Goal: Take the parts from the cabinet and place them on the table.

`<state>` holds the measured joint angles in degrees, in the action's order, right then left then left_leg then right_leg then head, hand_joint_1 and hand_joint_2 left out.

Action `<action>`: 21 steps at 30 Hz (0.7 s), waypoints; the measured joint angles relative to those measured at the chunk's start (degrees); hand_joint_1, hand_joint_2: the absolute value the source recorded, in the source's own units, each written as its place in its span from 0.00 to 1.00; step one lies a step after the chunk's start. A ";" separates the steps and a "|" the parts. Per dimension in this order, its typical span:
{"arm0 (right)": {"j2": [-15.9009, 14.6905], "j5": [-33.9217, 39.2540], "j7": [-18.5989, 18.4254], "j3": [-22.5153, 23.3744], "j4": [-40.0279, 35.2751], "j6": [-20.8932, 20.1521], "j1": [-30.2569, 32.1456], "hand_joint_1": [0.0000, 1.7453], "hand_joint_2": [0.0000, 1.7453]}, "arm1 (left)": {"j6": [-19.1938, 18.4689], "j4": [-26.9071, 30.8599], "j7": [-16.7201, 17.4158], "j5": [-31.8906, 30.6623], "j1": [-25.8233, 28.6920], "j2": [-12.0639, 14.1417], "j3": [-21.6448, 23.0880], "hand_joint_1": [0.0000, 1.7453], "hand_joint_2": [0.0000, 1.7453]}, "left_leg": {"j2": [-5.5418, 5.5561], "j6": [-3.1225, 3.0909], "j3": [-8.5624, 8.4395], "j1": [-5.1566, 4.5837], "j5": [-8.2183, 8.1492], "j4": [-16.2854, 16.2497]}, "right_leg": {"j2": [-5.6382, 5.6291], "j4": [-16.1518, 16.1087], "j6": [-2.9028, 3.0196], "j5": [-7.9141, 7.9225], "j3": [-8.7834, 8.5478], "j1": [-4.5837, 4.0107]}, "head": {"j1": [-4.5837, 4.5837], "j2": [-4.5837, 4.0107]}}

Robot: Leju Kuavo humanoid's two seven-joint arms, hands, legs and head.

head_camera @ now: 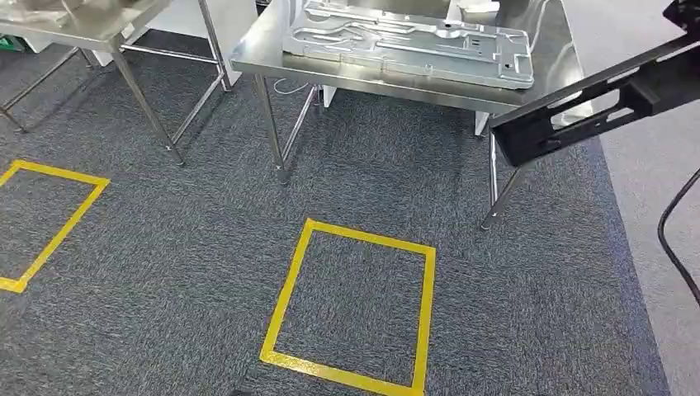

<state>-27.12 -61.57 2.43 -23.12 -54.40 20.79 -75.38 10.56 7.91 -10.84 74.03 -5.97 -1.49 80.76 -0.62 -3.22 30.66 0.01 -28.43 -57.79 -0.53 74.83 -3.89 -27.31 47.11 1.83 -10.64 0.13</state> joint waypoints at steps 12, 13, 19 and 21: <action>-3.17 0.22 -0.18 0.79 -2.21 -0.68 1.61 1.00 1.00 | -0.04 0.00 0.37 -0.02 -0.45 0.04 1.11 0.00 1.00 | -0.15 3.60 4.17 0.44 -0.90 -14.80 | 0.20 -17.17 4.17 2.37 -12.22 -0.67 | -0.07 0.00; -3.17 0.31 -0.07 0.76 -2.21 -0.72 1.97 1.00 1.00 | -0.04 -0.02 0.37 -0.02 -0.32 0.04 1.18 0.00 1.00 | 0.01 3.53 6.78 0.39 -4.03 -17.17 | -0.05 -17.20 4.34 1.42 -13.30 -0.81 | -0.07 0.00; -3.48 0.52 0.04 0.74 -2.04 -1.18 3.26 1.00 1.00 | -0.04 -0.02 0.37 0.07 0.07 0.09 1.29 0.00 1.00 | 0.96 0.01 11.10 -1.28 4.15 -3.55 | -0.90 -17.59 4.90 -5.49 -21.61 -2.06 | -0.07 0.00; -3.68 0.72 0.17 0.55 -1.47 -1.62 3.52 1.00 1.00 | -0.07 -0.09 0.37 0.20 0.10 0.39 1.29 0.00 1.00 | 1.63 -0.54 9.90 -1.97 7.93 -2.74 | -1.86 -17.79 4.09 -7.57 -24.06 -2.21 | -0.02 -0.02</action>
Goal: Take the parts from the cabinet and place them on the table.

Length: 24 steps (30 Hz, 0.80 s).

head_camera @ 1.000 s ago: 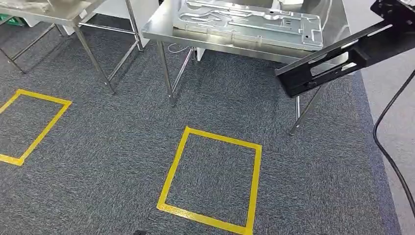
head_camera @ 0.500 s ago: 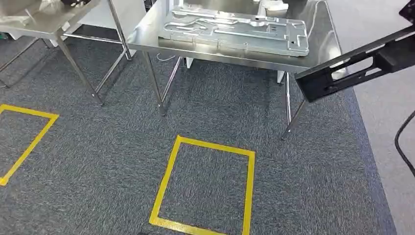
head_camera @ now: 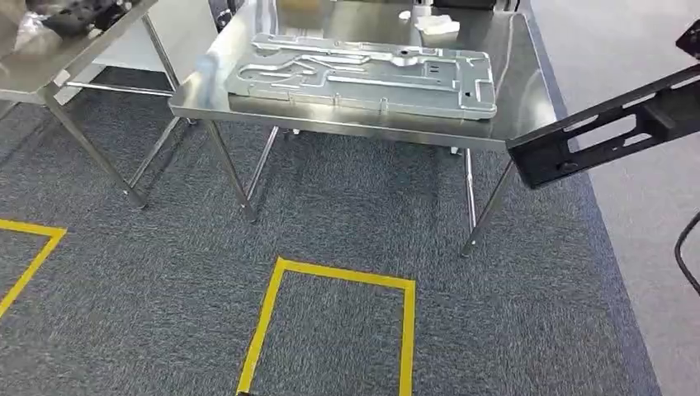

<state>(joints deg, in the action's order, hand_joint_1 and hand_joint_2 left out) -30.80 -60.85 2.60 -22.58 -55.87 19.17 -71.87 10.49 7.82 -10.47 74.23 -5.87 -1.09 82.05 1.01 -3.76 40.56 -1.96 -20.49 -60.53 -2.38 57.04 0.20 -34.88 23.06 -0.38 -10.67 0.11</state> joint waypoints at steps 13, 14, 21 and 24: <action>-2.14 0.28 0.00 0.17 0.35 -0.02 -0.13 1.00 1.00 | 0.00 -0.04 -0.26 0.11 -0.11 -0.15 0.00 0.00 1.00 | -0.32 0.49 -16.18 1.86 -11.35 3.96 | 3.02 4.47 -4.04 6.76 17.23 1.93 | -0.02 0.00; -2.25 0.28 -0.02 0.17 0.44 -0.02 -0.28 1.00 1.00 | 0.00 -0.04 -0.26 0.11 -0.10 -0.13 0.00 0.00 1.00 | -0.45 0.68 -17.84 1.75 -12.56 3.74 | 3.98 1.57 -3.81 13.54 17.13 1.87 | -0.07 0.02; -2.97 0.07 -0.07 0.11 0.37 0.26 -2.86 1.00 1.00 | 0.17 -0.11 -0.17 0.26 -0.60 0.07 0.00 0.00 1.00 | -0.79 2.82 -11.96 1.56 -8.29 -10.16 | 2.92 0.45 -0.12 11.31 11.28 2.20 | -0.24 0.04; -2.51 0.00 -0.04 -0.28 0.79 0.50 -1.74 1.00 1.00 | 0.18 -0.11 -0.15 0.96 -0.22 0.04 0.02 0.00 1.00 | -0.83 3.50 -4.35 1.82 -19.04 -13.21 | 2.00 0.28 -0.23 8.87 8.70 2.20 | -0.24 0.02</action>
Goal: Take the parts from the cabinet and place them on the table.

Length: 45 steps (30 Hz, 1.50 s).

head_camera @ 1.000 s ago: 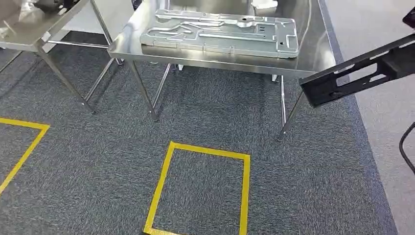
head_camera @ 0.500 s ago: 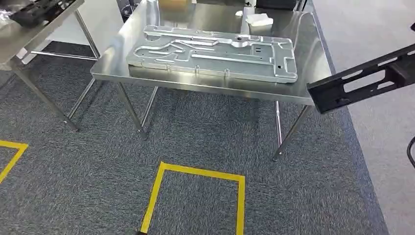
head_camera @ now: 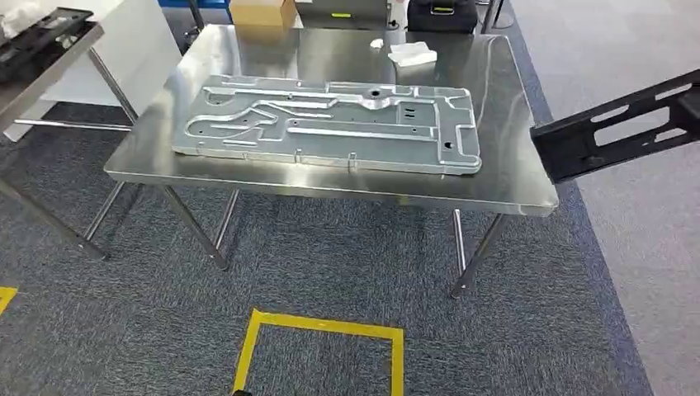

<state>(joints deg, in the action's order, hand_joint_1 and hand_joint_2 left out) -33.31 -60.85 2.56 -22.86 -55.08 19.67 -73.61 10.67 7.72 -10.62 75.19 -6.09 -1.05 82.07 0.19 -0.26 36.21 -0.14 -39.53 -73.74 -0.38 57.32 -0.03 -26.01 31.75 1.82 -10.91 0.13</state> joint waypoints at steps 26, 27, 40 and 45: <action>8.90 -4.77 3.45 -8.07 12.79 -12.30 -6.51 1.00 1.00 | 0.70 0.00 -0.48 0.24 -0.31 -0.28 0.18 0.00 1.00 | 0.98 -2.13 -3.19 -0.75 13.24 15.61 | -0.51 1.26 -1.24 2.96 5.73 -0.60 | -0.07 0.00; 11.18 -4.99 3.39 -9.36 14.25 -12.02 -7.08 1.00 1.00 | 0.70 0.00 -0.46 -0.07 -0.42 -0.20 0.37 0.00 1.00 | 0.84 -1.97 -3.44 -0.75 13.11 15.87 | -0.67 1.25 -1.07 2.85 5.66 -0.62 | -0.09 0.00; 37.87 -8.70 0.70 -19.19 26.57 -2.53 -1.68 1.00 1.00 | 2.47 0.00 1.13 1.48 -0.83 0.00 1.40 0.00 1.00 | 0.63 -0.70 -4.63 -0.42 12.92 16.63 | -0.71 1.33 0.05 2.26 4.89 -1.16 | -0.09 0.00; 41.71 -8.44 2.14 -19.87 28.15 -3.83 -3.29 1.00 1.00 | 2.95 0.00 2.05 2.95 -0.01 0.02 1.29 0.00 1.00 | 0.80 -0.67 -4.60 -0.35 12.92 16.63 | -0.55 1.32 0.10 2.22 4.84 -1.12 | -0.09 0.00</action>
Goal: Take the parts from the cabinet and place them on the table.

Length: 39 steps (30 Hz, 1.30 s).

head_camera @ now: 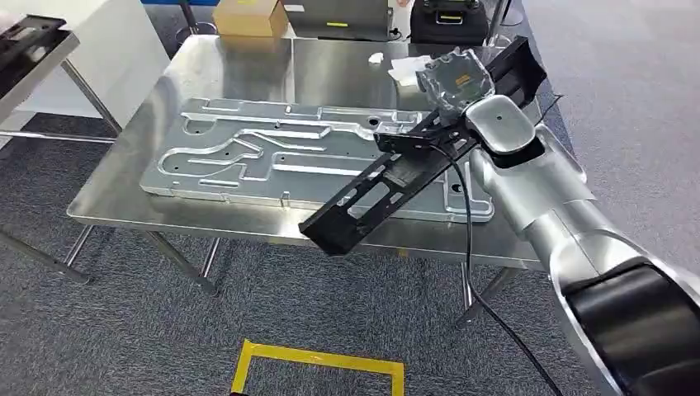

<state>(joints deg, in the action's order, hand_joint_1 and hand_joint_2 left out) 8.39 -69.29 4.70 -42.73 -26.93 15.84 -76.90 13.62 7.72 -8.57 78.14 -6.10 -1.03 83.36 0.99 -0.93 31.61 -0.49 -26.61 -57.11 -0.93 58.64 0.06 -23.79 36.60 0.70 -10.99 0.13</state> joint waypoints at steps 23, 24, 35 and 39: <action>-0.20 0.31 1.44 2.12 1.27 -4.13 -16.36 1.00 1.00 | 1.07 0.00 -0.22 2.47 0.90 0.07 -1.55 0.00 1.00 | 0.06 -0.13 -0.07 -0.12 -0.12 -0.06 | 0.07 -0.37 -0.10 0.04 -0.31 0.04 | 0.00 0.00; -0.20 0.31 1.37 2.14 1.42 -3.80 -16.31 1.00 1.00 | 1.05 0.00 -0.37 2.57 0.95 0.07 -1.68 0.00 1.00 | 0.06 -0.13 -0.07 -0.12 -0.12 -0.06 | 0.07 -0.37 -0.10 0.04 -0.32 0.04 | 0.00 0.00; -0.70 -0.13 1.72 2.84 1.88 -3.56 -14.72 1.00 1.00 | -0.52 0.00 0.24 2.25 1.09 0.22 -1.84 0.00 1.00 | 0.07 -0.48 0.09 -0.36 -0.40 -0.48 | 0.06 -0.55 -0.38 0.05 -0.33 0.22 | 0.00 0.00; -1.09 -0.35 1.72 2.91 1.86 -3.56 -14.13 1.00 1.00 | -0.61 0.00 0.66 2.21 1.01 0.37 -1.84 0.00 1.00 | -0.10 -1.38 -0.06 -0.18 -0.61 0.16 | 0.03 -0.04 -1.17 0.52 -0.67 0.01 | 0.00 0.00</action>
<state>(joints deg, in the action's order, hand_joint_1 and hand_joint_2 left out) 7.30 -69.64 6.43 -39.82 -25.07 12.28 -91.02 13.00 7.72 -7.91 80.35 -5.10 -0.66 81.53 0.89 -2.31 31.56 -0.67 -27.22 -56.95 -0.90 58.60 -1.11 -23.26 35.92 0.70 -10.99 0.13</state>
